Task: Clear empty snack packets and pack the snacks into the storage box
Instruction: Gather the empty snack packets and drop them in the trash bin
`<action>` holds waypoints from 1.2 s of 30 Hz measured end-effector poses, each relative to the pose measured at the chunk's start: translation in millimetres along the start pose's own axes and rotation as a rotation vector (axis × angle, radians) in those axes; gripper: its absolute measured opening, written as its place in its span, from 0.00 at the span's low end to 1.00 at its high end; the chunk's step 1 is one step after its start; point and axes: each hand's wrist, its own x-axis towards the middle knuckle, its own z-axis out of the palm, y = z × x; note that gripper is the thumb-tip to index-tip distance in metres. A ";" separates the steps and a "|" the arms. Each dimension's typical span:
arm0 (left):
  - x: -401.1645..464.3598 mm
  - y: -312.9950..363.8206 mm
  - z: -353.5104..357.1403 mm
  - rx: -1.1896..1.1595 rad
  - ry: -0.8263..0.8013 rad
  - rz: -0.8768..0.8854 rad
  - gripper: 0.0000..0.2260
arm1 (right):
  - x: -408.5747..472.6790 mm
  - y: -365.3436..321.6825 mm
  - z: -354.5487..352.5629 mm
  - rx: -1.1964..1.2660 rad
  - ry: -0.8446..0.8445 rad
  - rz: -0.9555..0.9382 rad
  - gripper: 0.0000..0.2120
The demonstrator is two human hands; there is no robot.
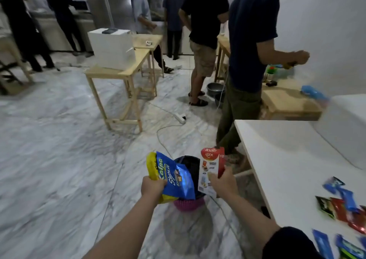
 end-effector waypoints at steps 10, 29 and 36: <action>107.0 -0.7 73.4 0.156 0.084 -0.154 0.16 | 128.5 25.5 59.9 -0.055 -0.075 0.225 0.19; 328.6 -45.2 227.0 0.495 -0.247 -0.186 0.39 | 339.8 105.3 192.6 -0.267 -0.268 0.521 0.34; 325.6 -55.3 233.5 0.541 -0.273 -0.340 0.38 | 348.0 119.4 186.5 -0.330 -0.407 0.654 0.34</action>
